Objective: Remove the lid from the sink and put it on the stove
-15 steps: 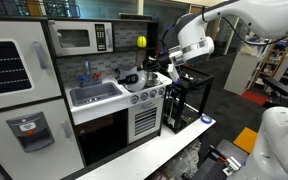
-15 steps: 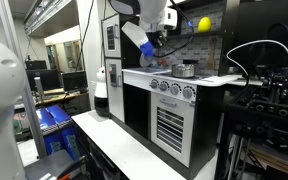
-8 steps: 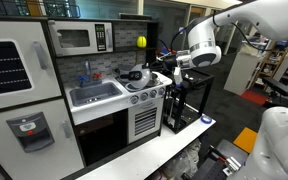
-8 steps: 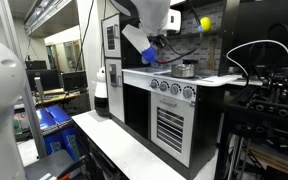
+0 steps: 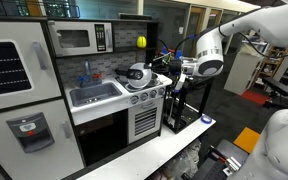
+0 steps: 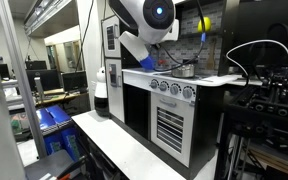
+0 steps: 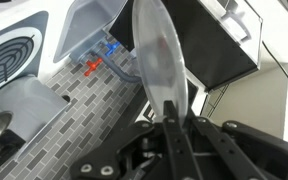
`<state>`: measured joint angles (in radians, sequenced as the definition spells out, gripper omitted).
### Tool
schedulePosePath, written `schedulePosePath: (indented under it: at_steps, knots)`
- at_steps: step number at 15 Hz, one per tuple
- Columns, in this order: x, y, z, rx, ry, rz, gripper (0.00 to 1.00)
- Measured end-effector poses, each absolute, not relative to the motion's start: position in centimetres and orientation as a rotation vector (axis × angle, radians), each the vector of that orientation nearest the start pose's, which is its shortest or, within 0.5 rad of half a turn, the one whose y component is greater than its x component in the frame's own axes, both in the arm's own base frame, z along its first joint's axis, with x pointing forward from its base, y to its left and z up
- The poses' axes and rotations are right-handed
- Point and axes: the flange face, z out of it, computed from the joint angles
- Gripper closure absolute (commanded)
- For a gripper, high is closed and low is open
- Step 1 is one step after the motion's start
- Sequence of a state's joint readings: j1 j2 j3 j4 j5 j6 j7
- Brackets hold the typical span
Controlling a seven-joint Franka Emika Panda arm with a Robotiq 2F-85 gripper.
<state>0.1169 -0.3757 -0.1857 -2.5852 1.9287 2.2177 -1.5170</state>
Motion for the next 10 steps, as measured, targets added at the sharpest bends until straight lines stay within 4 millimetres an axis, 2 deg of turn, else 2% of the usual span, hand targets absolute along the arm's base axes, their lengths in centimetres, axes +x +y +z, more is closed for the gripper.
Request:
schedulePosePath:
  at_steps: [6, 10]
  knots:
    - [43.6, 1.0, 39.9, -1.827, 0.023, -1.122, 0.98]
    - [44.2, 1.0, 38.1, -1.847, 0.053, -1.134, 0.98]
